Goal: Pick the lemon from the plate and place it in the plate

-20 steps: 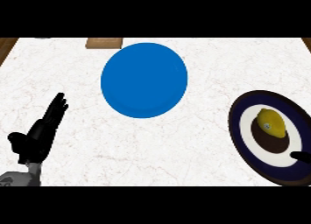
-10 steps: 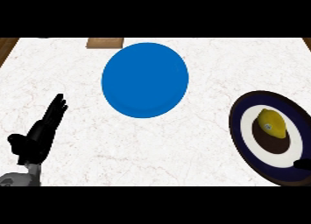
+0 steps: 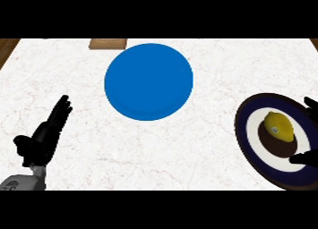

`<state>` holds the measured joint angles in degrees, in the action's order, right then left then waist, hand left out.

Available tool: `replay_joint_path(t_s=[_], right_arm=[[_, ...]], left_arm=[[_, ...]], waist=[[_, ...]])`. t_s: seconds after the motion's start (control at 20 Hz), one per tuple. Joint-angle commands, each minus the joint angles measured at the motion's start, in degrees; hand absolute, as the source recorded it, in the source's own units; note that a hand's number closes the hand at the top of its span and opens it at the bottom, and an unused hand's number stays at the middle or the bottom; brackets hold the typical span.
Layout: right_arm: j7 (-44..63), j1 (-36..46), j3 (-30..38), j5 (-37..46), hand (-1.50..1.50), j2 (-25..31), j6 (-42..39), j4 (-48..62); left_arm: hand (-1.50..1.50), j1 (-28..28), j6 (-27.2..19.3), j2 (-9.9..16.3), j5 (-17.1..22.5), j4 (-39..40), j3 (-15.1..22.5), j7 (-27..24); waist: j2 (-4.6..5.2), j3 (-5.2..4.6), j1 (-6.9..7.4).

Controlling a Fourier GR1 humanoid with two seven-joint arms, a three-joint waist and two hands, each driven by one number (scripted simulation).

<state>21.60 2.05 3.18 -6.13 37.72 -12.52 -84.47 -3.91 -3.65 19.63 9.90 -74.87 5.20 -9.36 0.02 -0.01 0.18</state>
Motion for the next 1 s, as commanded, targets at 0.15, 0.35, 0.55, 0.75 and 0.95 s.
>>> replay_joint_path(t_s=[0.15,0.35,0.55,0.75,0.95], right_arm=[[-2.4,1.6,1.7,6.3,-1.5,-5.5,-2.5,3.8],[-7.3,5.5,-1.0,12.7,-1.5,-6.5,-1.8,13.6],[-0.4,5.3,-1.0,14.4,-1.5,-9.6,-1.2,8.5],[-5.5,10.0,1.1,16.7,-1.5,-11.2,-2.8,16.7],[-15.9,11.3,1.7,16.3,1.5,-8.4,-6.6,24.0]], left_arm=[[0.0,-0.7,-0.7,-3.0,-4.0,-2.0,-1.9,3.4],[0.0,-0.5,3.5,-1.3,-2.5,1.8,-4.4,-0.6],[0.0,2.0,4.5,-1.7,-2.1,-5.2,-5.5,4.5],[0.0,-0.7,3.4,-5.1,-6.2,0.2,-5.5,1.4],[0.0,1.8,5.4,-3.4,-4.3,-5.0,-5.2,3.9]], waist=[[-0.05,0.01,-0.16],[0.05,0.02,0.03],[-0.08,0.01,-0.08],[-0.01,0.01,-0.08],[0.05,0.05,0.36]])
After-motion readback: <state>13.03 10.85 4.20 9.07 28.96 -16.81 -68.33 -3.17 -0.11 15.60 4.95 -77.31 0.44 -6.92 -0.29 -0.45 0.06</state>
